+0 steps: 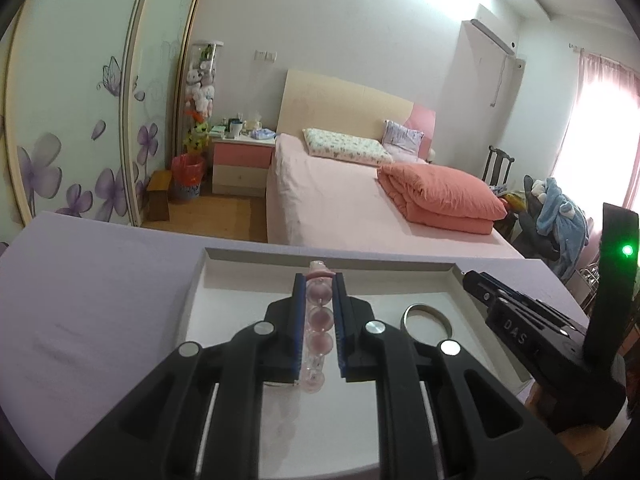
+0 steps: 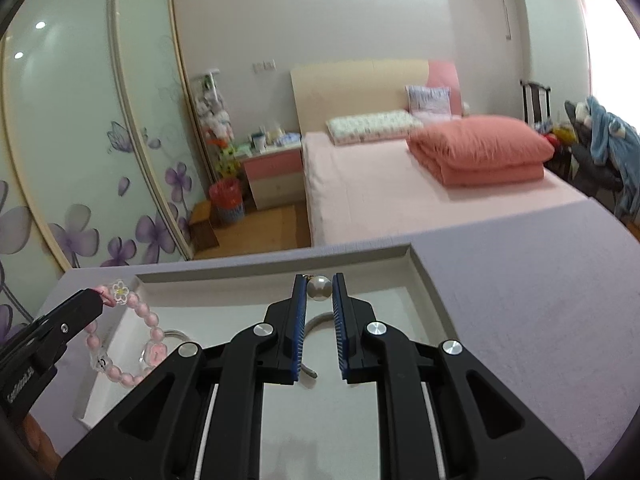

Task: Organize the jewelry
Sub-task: 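Release the pearl into the tray with the right tool while the left tool releases the bracelet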

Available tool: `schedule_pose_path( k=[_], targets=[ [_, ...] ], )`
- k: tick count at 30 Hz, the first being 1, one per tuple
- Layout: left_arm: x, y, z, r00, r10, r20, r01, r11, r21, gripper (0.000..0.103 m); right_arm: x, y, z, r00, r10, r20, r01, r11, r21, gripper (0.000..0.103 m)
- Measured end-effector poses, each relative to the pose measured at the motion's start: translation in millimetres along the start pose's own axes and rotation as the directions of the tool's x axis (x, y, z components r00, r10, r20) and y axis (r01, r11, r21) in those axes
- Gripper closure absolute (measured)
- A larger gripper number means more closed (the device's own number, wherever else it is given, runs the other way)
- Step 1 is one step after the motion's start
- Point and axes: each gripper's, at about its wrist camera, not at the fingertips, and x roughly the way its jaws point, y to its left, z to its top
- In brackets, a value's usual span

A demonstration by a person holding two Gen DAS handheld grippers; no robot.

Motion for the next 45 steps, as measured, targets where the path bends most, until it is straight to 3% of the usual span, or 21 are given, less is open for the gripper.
schedule_pose_path(
  k=[12,15,32,34,38,40,41,45],
  targets=[
    [25.3,2.9,-2.1,0.999,0.009,-0.039,-0.009,1.0,0.0,0.089,20.5,-0.2,-8.6,0.992,0.018,-0.121,-0.014,0.999,0.032,0.086],
    [21.9,1.7,-1.5,1.0,0.01,-0.027,-0.01,1.0,-0.002,0.085,13.0,-5.4,-6.6,0.994,0.028,-0.108,-0.023,0.999,0.047,0.068],
    [-6.4,19.8,-6.2,0.997,0.073,0.001,-0.073,0.997,-0.031,0.072,-5.3,-13.8,-1.7,0.998,0.018,-0.061,-0.017,0.999,0.03,0.067],
    [-9.8,20.1,-7.3,0.997,0.083,0.005,-0.082,0.996,-0.031,0.067,-9.2,-11.6,-1.5,0.999,0.016,-0.051,-0.014,1.0,0.022,0.057],
    [-18.6,20.8,-8.3,0.995,0.096,0.013,-0.095,0.995,-0.031,0.061,-22.4,-5.7,-3.3,1.0,0.014,-0.018,-0.014,1.0,-0.011,0.048],
    [-24.6,21.2,-9.0,0.994,0.104,0.022,-0.104,0.994,-0.029,0.051,-31.2,-4.6,-5.0,1.0,0.013,0.004,-0.013,1.0,-0.023,0.035],
    [-28.6,21.7,-9.6,0.994,0.108,0.03,-0.107,0.994,-0.03,0.048,-35.0,-3.8,-5.6,1.0,0.011,0.016,-0.01,0.999,-0.03,0.033],
    [-46.7,22.4,-12.6,0.987,0.144,0.071,-0.141,0.989,-0.038,0.022,-52.4,-2.5,-9.0,0.997,0.002,0.08,0.004,0.998,-0.07,0.013]
  ],
)
